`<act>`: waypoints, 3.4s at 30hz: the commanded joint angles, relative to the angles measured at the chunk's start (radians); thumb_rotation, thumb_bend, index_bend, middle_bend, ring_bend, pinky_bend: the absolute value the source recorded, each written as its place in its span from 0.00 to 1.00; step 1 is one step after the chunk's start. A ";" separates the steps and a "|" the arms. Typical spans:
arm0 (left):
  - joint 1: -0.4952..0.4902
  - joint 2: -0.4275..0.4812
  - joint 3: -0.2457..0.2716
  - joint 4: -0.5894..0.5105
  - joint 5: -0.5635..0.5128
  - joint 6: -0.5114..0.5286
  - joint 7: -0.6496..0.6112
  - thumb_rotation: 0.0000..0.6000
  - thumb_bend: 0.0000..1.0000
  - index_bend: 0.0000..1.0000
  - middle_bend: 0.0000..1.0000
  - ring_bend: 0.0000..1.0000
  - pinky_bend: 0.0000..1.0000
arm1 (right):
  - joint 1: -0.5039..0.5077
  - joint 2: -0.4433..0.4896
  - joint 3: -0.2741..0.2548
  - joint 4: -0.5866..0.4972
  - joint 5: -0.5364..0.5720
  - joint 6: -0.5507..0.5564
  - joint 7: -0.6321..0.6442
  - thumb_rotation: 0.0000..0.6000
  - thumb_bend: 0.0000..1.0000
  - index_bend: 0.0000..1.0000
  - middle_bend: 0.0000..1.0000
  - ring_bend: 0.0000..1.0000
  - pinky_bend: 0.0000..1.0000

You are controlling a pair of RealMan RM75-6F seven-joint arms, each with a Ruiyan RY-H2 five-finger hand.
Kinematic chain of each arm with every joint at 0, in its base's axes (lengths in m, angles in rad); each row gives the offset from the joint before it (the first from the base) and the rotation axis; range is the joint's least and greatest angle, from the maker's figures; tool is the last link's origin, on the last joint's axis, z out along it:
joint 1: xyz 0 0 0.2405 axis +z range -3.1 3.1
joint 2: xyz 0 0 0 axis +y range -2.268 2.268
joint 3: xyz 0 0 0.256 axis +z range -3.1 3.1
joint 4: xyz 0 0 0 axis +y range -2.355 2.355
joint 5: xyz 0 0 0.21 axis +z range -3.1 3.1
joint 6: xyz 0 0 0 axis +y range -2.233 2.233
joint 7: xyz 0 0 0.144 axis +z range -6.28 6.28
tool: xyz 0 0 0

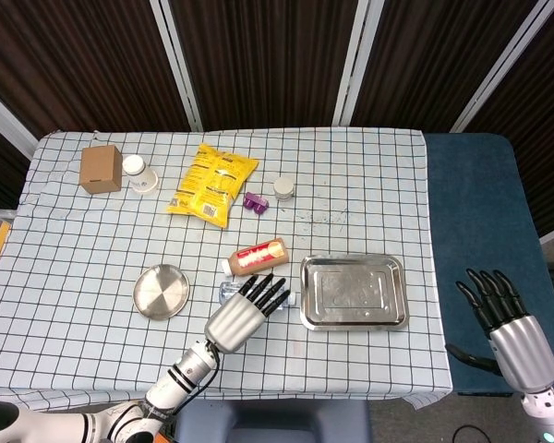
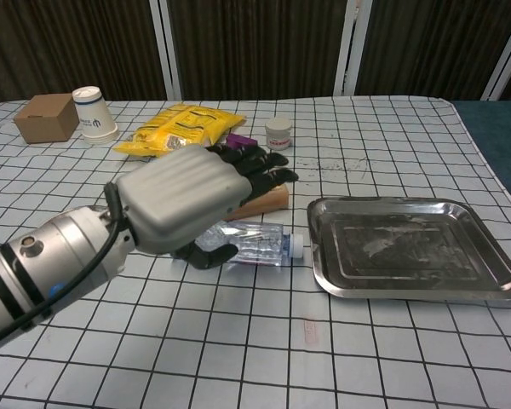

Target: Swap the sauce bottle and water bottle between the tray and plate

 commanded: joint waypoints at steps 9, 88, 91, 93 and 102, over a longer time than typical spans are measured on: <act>-0.135 -0.114 -0.176 0.088 -0.281 -0.101 0.195 1.00 0.37 0.03 0.06 0.04 0.27 | 0.001 0.022 -0.021 -0.005 -0.021 -0.009 0.015 1.00 0.00 0.00 0.00 0.00 0.00; -0.382 -0.131 -0.141 0.437 -0.741 -0.098 -0.013 1.00 0.51 0.48 0.69 0.64 0.69 | 0.000 0.024 -0.040 0.003 -0.040 -0.021 0.009 1.00 0.00 0.00 0.00 0.00 0.00; -0.333 -0.048 -0.127 0.318 -0.714 -0.043 -0.032 1.00 0.51 0.49 0.70 0.65 0.70 | 0.000 0.022 -0.042 0.001 -0.041 -0.024 0.004 1.00 0.00 0.00 0.00 0.00 0.00; -0.302 0.005 -0.112 0.255 -0.695 -0.007 -0.034 1.00 0.51 0.49 0.70 0.65 0.70 | -0.001 0.021 -0.043 0.001 -0.043 -0.024 0.002 1.00 0.00 0.00 0.00 0.00 0.00; -0.153 0.196 -0.001 0.068 -0.578 0.165 -0.038 1.00 0.51 0.51 0.70 0.65 0.70 | -0.002 0.016 -0.040 0.000 -0.042 -0.016 0.005 1.00 0.00 0.00 0.00 0.00 0.00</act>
